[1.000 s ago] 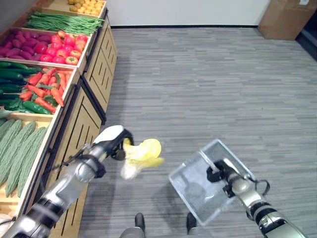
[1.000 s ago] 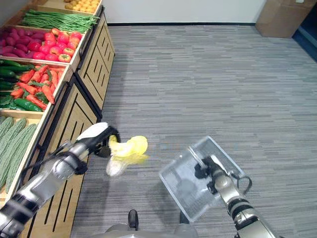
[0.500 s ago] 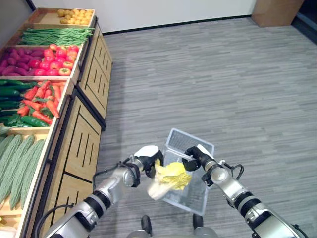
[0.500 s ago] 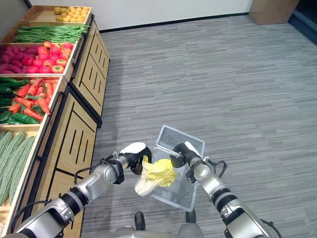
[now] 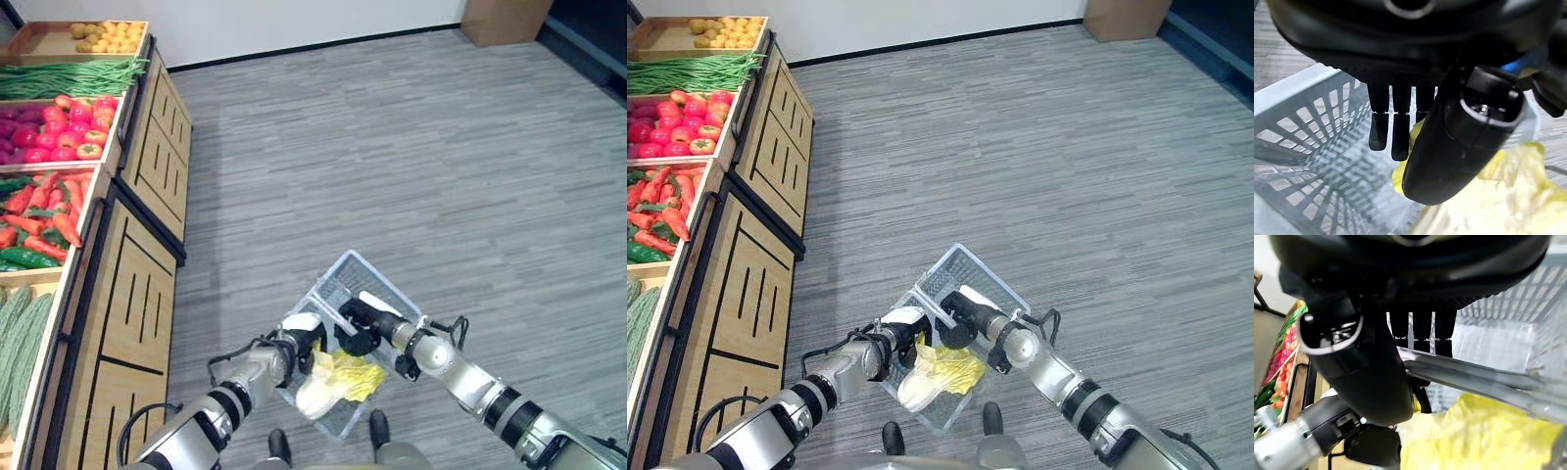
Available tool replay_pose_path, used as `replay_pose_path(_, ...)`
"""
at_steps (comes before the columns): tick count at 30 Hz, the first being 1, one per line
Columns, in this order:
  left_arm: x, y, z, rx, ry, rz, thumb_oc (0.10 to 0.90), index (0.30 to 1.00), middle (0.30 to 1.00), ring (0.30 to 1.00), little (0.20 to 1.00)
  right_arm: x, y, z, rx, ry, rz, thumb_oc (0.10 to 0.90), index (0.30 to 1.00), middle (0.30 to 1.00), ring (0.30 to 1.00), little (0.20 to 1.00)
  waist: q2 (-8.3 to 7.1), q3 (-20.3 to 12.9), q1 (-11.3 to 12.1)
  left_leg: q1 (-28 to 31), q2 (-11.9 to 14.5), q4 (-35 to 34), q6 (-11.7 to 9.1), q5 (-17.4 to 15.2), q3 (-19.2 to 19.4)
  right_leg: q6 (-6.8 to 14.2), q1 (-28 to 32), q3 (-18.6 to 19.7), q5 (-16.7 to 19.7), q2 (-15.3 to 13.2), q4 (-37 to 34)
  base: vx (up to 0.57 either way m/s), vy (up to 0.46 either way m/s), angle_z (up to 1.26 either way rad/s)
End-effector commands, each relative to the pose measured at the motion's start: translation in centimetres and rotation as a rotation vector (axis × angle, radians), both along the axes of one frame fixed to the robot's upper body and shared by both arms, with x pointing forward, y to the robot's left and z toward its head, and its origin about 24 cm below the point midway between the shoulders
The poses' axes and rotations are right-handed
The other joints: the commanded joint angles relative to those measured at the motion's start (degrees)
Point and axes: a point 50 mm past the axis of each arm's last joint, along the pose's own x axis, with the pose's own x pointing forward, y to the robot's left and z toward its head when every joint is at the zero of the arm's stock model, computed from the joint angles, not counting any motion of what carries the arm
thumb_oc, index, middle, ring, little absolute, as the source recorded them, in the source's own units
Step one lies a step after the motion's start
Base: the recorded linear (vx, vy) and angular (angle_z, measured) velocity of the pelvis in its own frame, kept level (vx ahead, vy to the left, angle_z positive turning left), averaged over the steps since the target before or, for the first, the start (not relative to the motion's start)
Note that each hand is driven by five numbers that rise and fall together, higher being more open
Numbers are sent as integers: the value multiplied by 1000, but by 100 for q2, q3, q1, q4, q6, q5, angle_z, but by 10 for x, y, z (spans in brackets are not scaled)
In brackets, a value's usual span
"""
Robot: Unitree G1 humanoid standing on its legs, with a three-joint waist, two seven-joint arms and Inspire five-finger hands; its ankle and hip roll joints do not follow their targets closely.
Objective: Get the vegetables into the basket
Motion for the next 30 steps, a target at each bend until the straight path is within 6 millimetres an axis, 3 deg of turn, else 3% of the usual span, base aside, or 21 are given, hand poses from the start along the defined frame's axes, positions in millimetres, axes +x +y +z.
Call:
replay_pose_path(1,39,-13,33,28,-157,-59,400,300,300,300,300,22,55,69,285,-262,166,400,300,300,300,300,-187,-114,82,378,-11,149,-248,-476,82,202,48,-370,-237,-153,88,0,0,0)
replay_pose_path(4,33,-14,26,36,-124,-58,400,300,300,300,300,18,62,73,352,-231,193,400,300,300,300,300,-176,-109,63,393,-50,134,-231,-491,80,206,51,-376,-227,-179,87,-3,22,1)
replay_pose_path(5,30,-13,21,48,-104,-55,424,333,333,333,333,17,65,76,372,-224,208,400,300,300,300,300,-180,-109,57,394,-54,119,-229,-488,82,206,42,-373,-222,-181,89,0,0,0)
replay_pose_path(6,29,-13,19,53,-95,-55,490,426,426,426,426,16,67,76,381,-217,216,400,300,300,300,300,-183,-108,57,395,-54,113,-229,-484,87,209,43,-373,-220,-186,88,0,0,0)
replay_pose_path(7,29,-13,18,59,-92,-56,900,1000,1000,1000,1000,15,68,77,383,-215,222,400,300,300,300,300,-185,-112,54,397,-57,100,-229,-482,87,209,38,-367,-215,-188,88,0,0,0)
replay_pose_path(10,28,-12,16,65,-82,-55,900,1000,1000,1000,1000,14,70,77,393,-204,233,400,300,300,300,300,-178,-117,51,402,-57,84,-226,-474,89,209,30,-371,-212,-195,89,0,0,0)
replay_pose_path(18,22,-14,8,76,-49,-51,900,1000,1000,1000,1000,6,74,48,447,-38,169,400,300,300,300,300,-156,-144,45,406,-77,78,-221,-462,76,218,63,-417,-219,-235,92,0,0,0)
replay_pose_path(20,19,-15,7,71,-43,-57,900,1000,1000,1000,1000,7,62,23,351,3,90,400,300,300,300,300,-138,-155,72,422,-86,80,-213,-469,45,217,98,-448,-233,-247,94,0,0,0)
replay_pose_path(23,16,-10,4,37,-19,-26,900,1000,1000,1000,1000,9,48,5,283,29,14,400,300,300,300,300,-127,-179,112,440,-94,78,-211,-475,3,214,155,-479,-253,-265,97,15,-3,7)
replay_pose_path(25,8,5,-4,14,29,36,900,1000,1000,1000,1000,9,23,-16,192,64,-103,400,300,300,300,300,-141,-221,186,469,-123,84,-201,-485,-73,210,233,-556,-280,-291,120,5,-2,17)
replay_pose_path(30,3,20,-5,-24,50,81,900,1000,1000,1000,1000,7,-9,-37,67,93,-230,400,300,300,300,300,-144,-280,300,495,-135,91,-187,-498,-159,207,328,-646,-304,-308,125,3,3,16)
